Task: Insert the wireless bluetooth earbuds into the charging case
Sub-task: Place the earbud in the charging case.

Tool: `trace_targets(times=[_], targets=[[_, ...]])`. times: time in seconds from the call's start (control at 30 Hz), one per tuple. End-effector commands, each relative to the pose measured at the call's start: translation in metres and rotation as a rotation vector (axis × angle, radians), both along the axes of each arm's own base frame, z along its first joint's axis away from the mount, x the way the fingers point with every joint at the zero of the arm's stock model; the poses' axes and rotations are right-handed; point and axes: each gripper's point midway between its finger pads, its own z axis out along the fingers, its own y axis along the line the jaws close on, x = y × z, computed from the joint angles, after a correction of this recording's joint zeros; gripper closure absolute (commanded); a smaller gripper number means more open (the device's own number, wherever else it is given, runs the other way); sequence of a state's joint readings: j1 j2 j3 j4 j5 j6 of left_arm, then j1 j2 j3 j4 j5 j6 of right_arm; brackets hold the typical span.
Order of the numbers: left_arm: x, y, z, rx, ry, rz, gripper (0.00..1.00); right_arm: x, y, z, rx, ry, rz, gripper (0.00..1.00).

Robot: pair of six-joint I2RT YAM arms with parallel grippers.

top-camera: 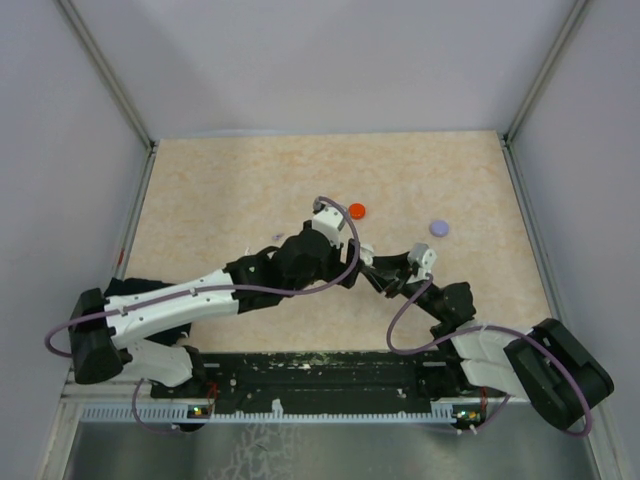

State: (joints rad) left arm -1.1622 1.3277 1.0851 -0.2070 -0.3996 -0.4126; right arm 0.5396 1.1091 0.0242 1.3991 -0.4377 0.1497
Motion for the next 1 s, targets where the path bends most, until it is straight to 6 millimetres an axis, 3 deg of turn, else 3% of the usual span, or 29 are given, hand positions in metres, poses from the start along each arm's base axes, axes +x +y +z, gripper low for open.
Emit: trace_targets(times=[0.0,0.97], targets=[[0.009,-0.009,0.014,-0.033,-0.021,0.026,0.19,-0.003,0.002,0.021,0.04,-0.07,0.012,1.0],[0.027,0.052,-0.01,0.034,0.017,0.176,0.22,-0.003,0.002,0.021,0.044,-0.071,0.013,1.0]])
